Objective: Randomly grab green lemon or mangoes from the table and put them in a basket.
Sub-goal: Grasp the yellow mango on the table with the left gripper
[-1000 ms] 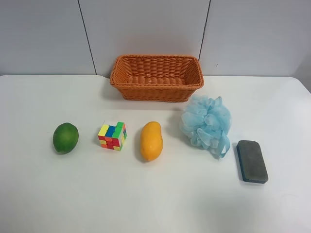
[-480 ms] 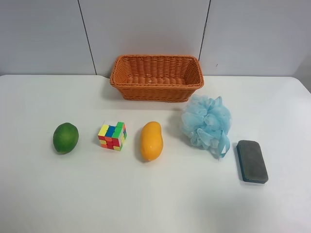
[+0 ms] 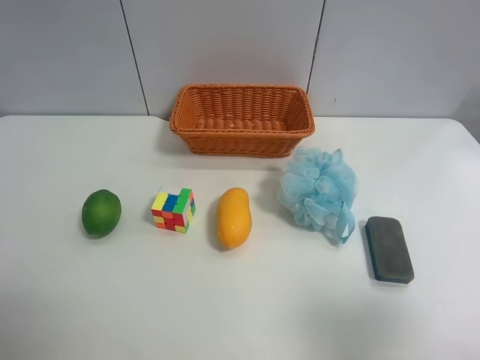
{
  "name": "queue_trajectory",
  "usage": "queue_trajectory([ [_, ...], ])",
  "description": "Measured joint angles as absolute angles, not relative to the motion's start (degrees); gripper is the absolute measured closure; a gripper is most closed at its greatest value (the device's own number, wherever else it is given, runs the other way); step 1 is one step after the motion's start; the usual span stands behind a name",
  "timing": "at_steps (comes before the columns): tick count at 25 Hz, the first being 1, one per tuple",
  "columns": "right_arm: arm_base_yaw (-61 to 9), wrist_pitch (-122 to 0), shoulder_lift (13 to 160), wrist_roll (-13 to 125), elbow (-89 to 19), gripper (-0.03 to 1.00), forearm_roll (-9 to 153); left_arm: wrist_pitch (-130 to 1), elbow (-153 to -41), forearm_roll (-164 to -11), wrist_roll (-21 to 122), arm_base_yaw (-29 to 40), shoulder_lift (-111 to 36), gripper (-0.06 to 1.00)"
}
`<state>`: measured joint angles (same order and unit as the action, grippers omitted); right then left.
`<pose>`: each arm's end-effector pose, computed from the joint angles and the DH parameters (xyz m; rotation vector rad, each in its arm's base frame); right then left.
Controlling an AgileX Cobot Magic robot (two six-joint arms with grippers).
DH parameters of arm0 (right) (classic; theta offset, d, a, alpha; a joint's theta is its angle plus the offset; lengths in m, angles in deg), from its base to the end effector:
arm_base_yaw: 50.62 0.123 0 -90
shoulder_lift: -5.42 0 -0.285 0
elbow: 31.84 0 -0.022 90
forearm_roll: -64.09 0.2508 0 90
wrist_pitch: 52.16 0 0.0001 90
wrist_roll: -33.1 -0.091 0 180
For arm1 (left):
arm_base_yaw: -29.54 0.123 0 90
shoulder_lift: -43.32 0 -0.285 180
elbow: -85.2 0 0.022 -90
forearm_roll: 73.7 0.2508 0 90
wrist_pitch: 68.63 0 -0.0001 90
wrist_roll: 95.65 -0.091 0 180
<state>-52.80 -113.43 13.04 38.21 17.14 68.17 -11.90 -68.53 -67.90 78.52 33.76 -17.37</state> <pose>-0.0047 0.0059 0.2748 -0.0560 2.0544 0.0065 0.1625 0.0197 0.3338 0.0702 2.5112 0.2009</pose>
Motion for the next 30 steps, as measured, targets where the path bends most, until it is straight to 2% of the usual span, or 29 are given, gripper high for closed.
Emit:
queue_trajectory([
  [3, -52.8, -113.4, 13.0, 38.2, 17.1, 0.15, 68.2, -15.0, -68.5, -74.6, 76.5, 33.0, -23.9, -0.05],
  [6, -52.8, -113.4, 13.0, 38.2, 17.1, 0.15, 68.2, -17.6, -68.5, -78.8, 75.4, 28.8, -28.4, -0.05],
  [21, -52.8, -113.4, 13.0, 38.2, 17.1, 0.15, 68.2, -37.8, -69.0, -91.8, 75.5, 0.3, -45.7, -0.05],
  [30, -52.8, -113.4, 13.0, 38.2, 17.1, 0.15, 68.2, -40.4, -80.9, -95.7, 75.5, -7.3, -64.2, -0.04],
])
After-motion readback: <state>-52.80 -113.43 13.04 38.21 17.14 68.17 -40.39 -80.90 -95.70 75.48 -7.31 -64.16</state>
